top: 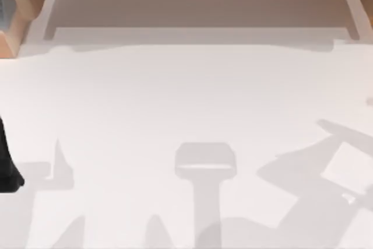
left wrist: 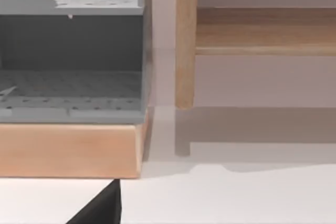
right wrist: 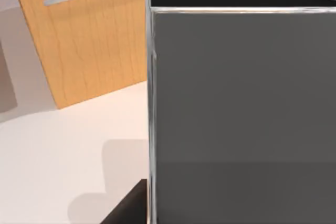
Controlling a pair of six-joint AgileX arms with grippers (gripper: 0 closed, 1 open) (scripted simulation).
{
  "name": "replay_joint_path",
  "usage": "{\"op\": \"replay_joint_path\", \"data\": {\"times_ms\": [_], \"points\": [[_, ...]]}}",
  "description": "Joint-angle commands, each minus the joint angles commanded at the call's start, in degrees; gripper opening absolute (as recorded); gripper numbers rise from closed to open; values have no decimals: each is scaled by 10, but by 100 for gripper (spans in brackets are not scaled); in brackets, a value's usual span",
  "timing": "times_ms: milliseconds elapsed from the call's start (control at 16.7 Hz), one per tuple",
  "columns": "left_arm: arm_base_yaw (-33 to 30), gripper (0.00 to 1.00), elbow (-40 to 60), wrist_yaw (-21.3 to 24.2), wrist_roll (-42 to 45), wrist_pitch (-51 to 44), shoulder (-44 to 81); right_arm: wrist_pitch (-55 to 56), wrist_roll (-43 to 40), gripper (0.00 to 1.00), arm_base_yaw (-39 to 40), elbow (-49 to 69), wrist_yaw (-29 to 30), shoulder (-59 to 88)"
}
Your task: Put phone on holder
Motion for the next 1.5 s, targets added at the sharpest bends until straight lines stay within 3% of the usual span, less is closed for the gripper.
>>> {"op": "replay_joint_path", "data": {"times_ms": [720, 1380, 1500], "points": [[0, 100, 0, 0, 0, 0, 0, 25, -12, 0, -7, 21, 14, 47], [0, 100, 0, 0, 0, 0, 0, 107, -12, 0, -28, 33, -23, 137], [0, 100, 0, 0, 0, 0, 0, 107, -12, 15, -28, 33, -23, 137]]}}
